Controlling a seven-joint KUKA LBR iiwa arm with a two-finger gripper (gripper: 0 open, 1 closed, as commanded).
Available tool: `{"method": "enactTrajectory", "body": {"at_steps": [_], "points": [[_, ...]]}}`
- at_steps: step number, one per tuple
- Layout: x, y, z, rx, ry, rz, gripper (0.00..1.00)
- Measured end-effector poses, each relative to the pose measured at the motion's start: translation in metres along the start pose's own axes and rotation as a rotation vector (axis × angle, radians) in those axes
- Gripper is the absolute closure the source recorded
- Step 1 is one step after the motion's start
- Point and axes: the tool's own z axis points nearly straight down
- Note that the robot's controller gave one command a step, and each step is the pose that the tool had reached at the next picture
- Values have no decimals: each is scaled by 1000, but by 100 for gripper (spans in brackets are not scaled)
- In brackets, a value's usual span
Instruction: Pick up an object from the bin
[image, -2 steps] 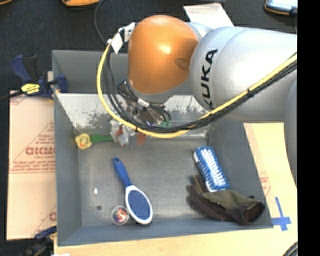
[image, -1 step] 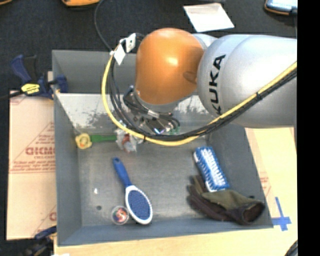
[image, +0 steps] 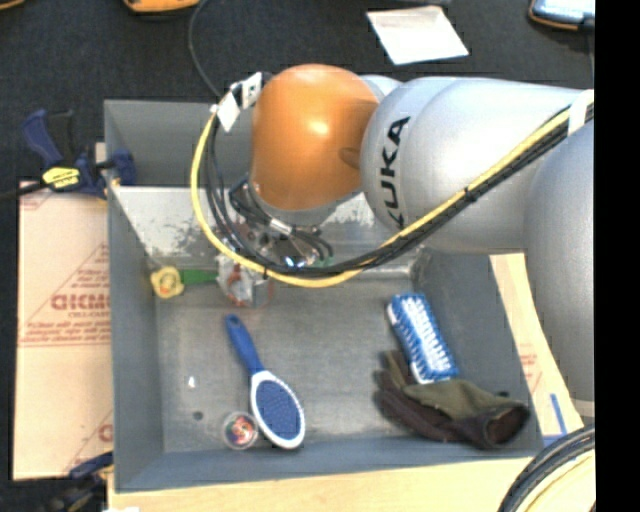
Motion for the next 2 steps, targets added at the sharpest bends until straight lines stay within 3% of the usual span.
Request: {"method": "enactTrajectory", "body": {"at_steps": [2], "points": [[-9, -9, 39, 1, 2, -230, 100]]}}
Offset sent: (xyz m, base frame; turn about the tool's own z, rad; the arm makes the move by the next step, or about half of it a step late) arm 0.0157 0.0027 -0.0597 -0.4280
